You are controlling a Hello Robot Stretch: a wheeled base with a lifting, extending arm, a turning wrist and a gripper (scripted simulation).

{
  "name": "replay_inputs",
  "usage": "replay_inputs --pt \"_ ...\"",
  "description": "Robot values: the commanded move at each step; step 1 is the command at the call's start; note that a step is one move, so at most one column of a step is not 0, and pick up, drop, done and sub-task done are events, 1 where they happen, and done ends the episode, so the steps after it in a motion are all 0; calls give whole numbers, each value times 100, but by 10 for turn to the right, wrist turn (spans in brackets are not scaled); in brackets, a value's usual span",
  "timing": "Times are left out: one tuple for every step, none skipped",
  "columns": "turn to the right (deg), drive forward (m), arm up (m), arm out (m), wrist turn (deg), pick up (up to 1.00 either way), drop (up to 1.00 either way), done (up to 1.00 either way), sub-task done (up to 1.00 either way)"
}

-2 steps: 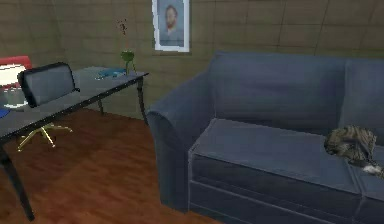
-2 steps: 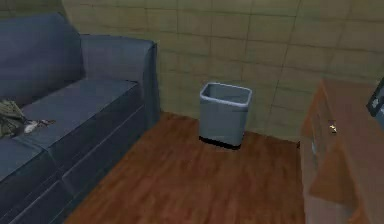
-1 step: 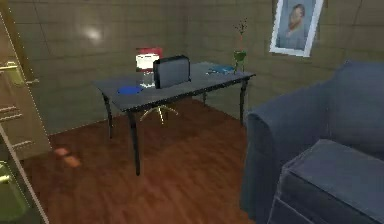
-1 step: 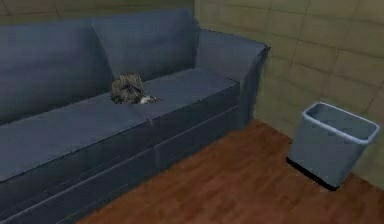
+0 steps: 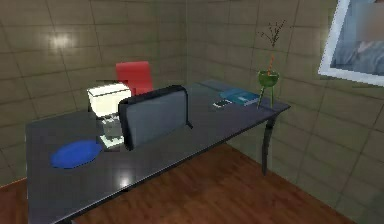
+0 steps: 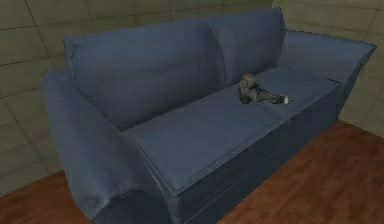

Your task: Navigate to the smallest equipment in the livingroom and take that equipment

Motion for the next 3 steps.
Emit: replay_inputs --pt "-90 0 0 0 0 0 0 0 0" --pt "0 25 0 0 0 0 0 0 0" --pt "210 0 0 0 0 0 0 0 0"
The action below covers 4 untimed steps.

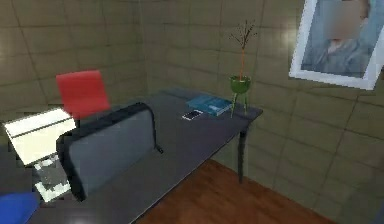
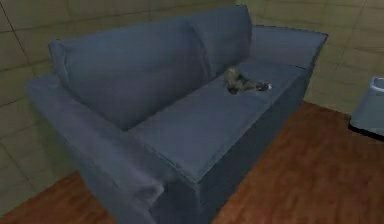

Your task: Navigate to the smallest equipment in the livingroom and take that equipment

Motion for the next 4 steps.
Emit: replay_inputs --pt "0 15 0 0 0 0 0 0 0" --pt "-450 0 0 0 0 0 0 0 0" --pt "-420 0 0 0 0 0 0 0 0" --pt "-30 0 0 0 0 0 0 0 0"
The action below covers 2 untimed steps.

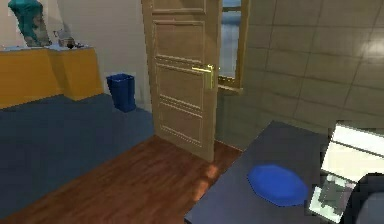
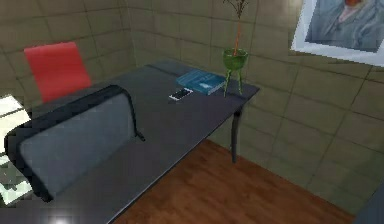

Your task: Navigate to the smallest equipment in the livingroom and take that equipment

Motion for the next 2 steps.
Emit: replay_inputs --pt "450 0 0 0 0 0 0 0 0" --pt "450 0 0 0 0 0 0 0 0"
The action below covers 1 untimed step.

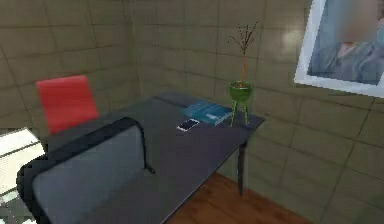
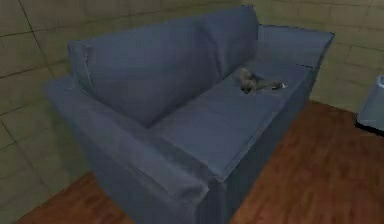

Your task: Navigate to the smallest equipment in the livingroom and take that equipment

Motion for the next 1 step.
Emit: replay_inputs --pt "240 0 0 0 0 0 0 0 0"
